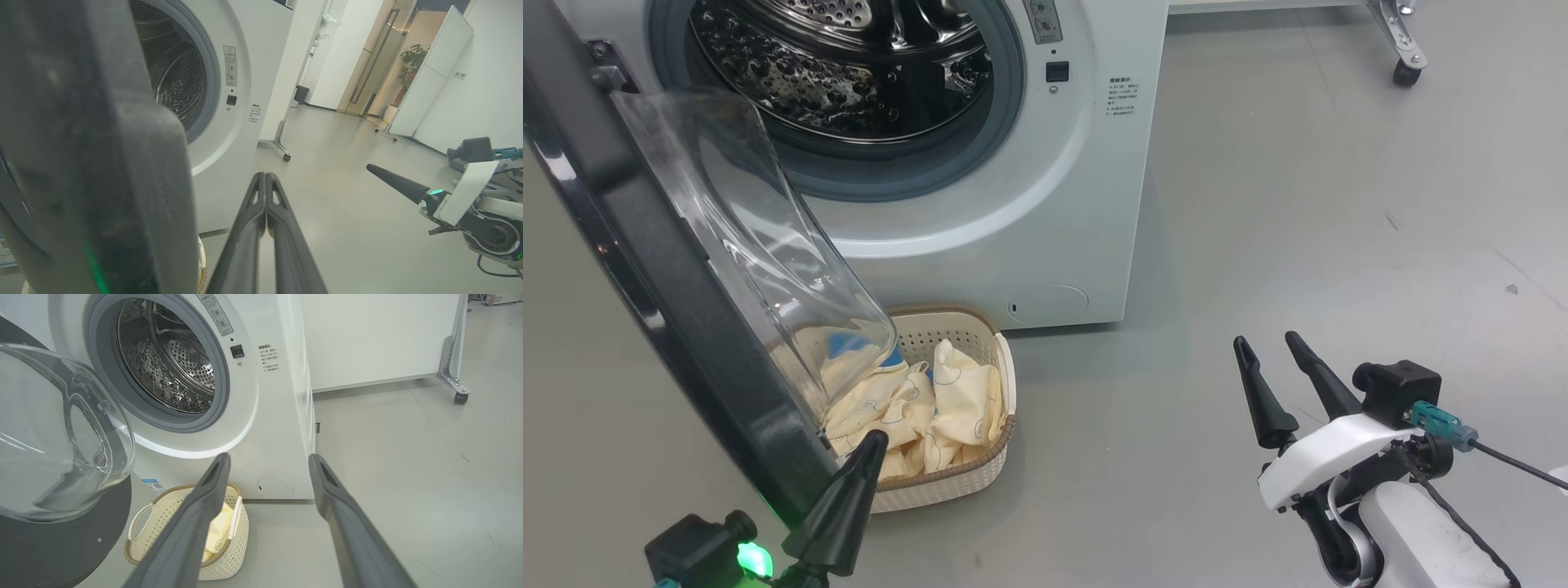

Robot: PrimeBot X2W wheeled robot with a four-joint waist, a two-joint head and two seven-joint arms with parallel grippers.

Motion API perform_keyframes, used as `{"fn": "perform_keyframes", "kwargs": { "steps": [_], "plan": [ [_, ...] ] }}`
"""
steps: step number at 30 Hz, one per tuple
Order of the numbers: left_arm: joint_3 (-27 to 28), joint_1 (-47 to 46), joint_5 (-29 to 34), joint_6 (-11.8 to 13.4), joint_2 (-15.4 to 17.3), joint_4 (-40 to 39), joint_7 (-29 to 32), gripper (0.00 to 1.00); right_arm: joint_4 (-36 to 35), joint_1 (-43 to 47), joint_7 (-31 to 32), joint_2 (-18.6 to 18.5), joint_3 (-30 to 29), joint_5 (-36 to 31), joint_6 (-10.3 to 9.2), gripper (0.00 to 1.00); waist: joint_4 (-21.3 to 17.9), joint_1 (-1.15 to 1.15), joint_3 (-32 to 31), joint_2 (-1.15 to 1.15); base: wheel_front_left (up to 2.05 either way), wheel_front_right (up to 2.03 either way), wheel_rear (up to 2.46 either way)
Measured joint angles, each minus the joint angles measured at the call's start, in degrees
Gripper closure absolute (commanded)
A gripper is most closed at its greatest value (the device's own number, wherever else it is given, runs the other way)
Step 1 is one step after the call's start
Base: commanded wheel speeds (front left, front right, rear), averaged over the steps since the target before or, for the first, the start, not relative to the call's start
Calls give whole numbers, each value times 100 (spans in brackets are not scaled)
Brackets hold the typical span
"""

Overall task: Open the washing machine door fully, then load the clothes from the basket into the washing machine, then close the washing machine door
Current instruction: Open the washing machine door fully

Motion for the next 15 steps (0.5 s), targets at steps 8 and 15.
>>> {"fn": "perform_keyframes", "kwargs": {
  "steps": [8, 15],
  "plan": [
    [203, -8, -90, 0, -86, 385, -12, 100, 10, -5, 0, 26, -96, -26, 13, 0, 64, 0, 8, 0, 0, 0, 0],
    [231, -17, -101, -42, -127, 524, -69, 100, 20, -4, 0, 31, -146, -54, 14, 0, 244, 0, -9, 0, 0, 0, 0]
  ]
}}
